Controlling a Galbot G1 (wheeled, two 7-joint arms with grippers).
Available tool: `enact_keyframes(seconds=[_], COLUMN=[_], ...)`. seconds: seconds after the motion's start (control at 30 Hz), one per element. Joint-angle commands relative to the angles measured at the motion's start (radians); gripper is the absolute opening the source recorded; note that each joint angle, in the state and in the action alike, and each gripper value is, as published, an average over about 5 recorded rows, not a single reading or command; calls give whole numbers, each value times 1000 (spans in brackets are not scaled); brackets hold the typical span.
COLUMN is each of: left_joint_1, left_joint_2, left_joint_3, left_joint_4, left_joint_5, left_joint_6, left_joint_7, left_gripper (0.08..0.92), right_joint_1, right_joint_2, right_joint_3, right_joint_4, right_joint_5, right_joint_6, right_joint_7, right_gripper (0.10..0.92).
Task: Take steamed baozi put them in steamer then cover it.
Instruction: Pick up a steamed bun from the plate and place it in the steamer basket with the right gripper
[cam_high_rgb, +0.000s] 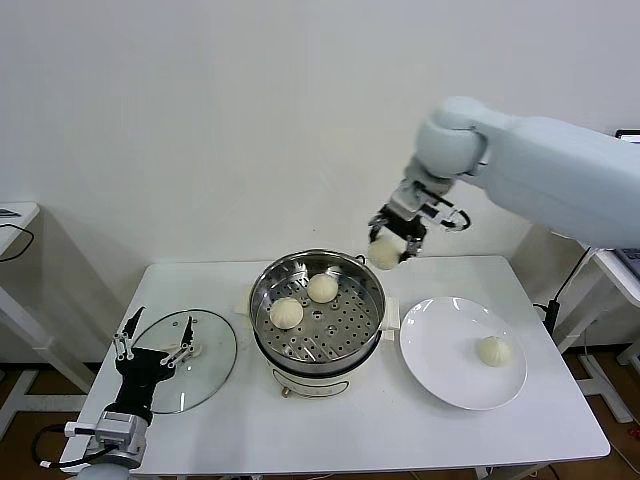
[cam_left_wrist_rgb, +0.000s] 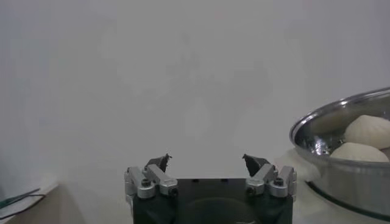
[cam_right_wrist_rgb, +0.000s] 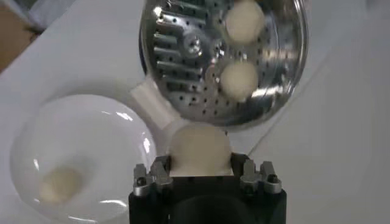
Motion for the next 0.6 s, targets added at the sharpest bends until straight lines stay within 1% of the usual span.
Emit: enact_keyframes(seconds=[0.03,0.13,0.37,0.6], left_joint_1=[-2,-4,-10,-17], left_joint_2=[3,3,5,5], left_joint_3=[-4,-6,-8,-4], left_joint_4=[4,7,21,31], left_joint_5=[-1,-2,-4,-5], left_joint_6=[-1,-1,-2,-1], left_joint_7=[1,1,3,3], left_gripper=[823,823,823,823], right_joint_1=[20,-3,-30,-50], right_joint_2=[190,203,213,235], right_joint_3=[-77,-88,-106,-117], right_joint_4=[1,15,73,77], right_joint_5=[-96,-105,-86,-73], right_joint_6=[244,274,275,273], right_joint_7=[38,43,51,51], right_gripper=[646,645,649,645])
